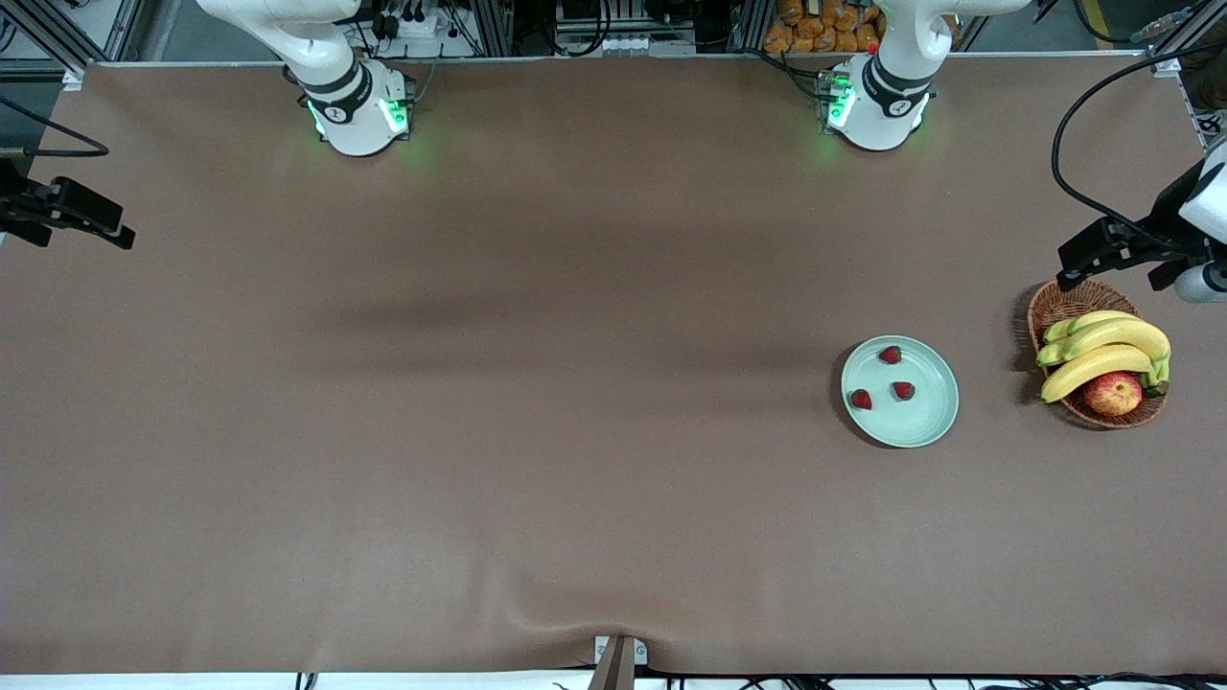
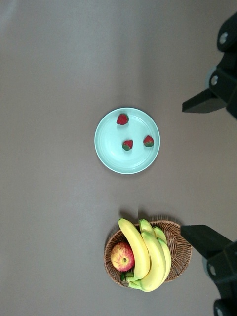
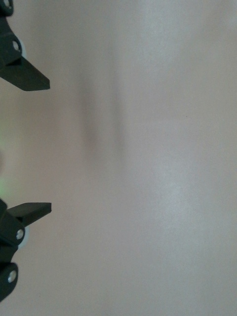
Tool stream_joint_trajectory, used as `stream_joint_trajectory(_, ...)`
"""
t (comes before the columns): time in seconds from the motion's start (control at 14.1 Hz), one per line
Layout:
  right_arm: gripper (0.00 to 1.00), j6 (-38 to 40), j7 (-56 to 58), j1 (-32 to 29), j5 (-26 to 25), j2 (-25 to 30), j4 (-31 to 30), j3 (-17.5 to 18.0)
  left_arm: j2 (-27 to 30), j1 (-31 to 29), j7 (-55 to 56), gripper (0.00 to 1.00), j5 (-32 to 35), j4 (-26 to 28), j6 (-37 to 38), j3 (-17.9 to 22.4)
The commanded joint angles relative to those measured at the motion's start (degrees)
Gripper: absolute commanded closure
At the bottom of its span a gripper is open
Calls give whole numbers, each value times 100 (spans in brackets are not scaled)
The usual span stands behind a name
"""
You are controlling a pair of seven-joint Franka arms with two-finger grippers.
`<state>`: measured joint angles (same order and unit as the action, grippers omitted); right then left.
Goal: Collect all strawberries into plate
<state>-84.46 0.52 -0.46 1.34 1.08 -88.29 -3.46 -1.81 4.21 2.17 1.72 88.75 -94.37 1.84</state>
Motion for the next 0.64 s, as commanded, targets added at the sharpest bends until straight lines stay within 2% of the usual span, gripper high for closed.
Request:
stream_joint_trajectory(0.0, 0, 35, -88, 11, 24, -20, 75, 3, 22, -16, -15, 0, -101, 11, -47, 18)
stream_joint_trajectory(0.57, 0, 35, -88, 2, 15, -20, 75, 3, 5, -25, 29, 0, -101, 11, -56, -8)
